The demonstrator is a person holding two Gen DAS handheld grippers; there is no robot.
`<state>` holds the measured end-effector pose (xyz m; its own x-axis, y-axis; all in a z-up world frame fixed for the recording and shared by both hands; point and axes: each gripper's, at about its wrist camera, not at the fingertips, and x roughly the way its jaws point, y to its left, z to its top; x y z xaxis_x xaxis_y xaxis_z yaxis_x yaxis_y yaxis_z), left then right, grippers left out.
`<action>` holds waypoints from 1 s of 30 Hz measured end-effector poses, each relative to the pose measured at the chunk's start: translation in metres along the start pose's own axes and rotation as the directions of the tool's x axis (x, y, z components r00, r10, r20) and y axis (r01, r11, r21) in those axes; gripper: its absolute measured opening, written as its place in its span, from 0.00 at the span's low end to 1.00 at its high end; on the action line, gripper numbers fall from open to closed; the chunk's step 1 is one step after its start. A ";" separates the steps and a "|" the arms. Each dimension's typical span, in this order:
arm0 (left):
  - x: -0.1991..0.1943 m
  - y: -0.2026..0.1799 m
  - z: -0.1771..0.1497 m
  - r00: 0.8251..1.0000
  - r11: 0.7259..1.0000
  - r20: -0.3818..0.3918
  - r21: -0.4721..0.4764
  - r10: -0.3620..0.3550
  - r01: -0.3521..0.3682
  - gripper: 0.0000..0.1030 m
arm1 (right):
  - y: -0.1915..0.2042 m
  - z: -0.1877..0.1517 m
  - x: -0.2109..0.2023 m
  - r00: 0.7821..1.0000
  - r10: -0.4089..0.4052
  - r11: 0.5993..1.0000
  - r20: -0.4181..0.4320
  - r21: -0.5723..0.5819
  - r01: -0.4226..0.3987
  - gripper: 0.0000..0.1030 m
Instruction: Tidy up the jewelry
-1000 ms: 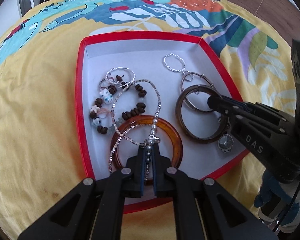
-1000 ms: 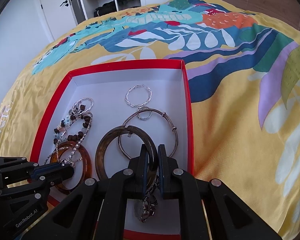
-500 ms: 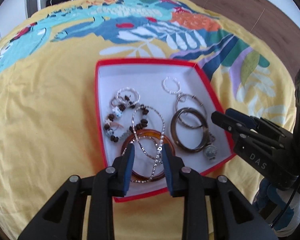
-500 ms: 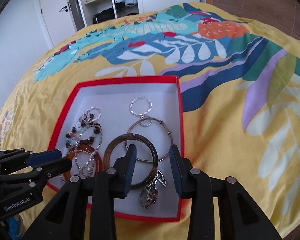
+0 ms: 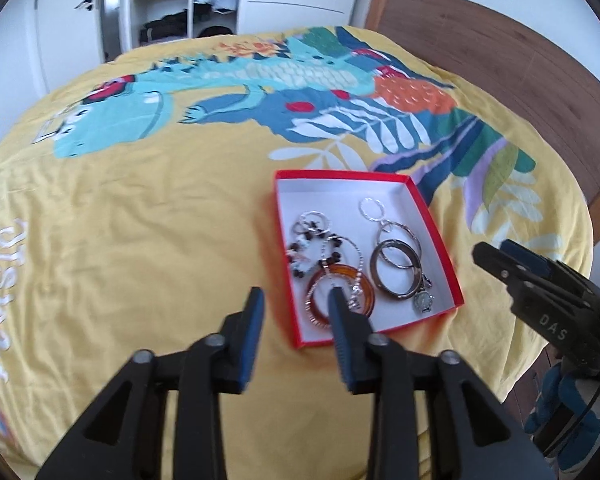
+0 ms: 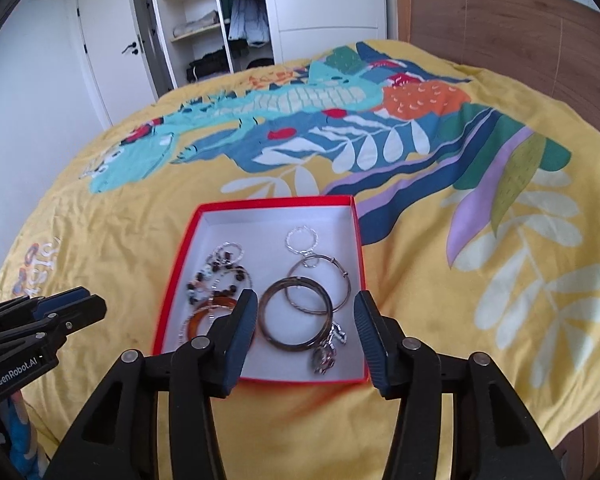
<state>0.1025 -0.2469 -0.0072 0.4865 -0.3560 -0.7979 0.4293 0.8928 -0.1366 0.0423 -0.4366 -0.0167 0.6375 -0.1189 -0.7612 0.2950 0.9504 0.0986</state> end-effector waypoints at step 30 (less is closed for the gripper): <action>-0.140 0.074 -0.073 0.938 0.952 0.179 -0.122 0.298 -0.279 0.42 | 0.125 -0.053 -0.090 0.991 0.111 0.982 0.076 -0.160 -0.098 0.71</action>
<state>0.0107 -0.1110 0.0515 0.7202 -0.1174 -0.6838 0.1800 0.9834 0.0207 -0.0161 -0.2920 0.0297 0.7189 -0.0338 -0.6943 0.1133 0.9912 0.0690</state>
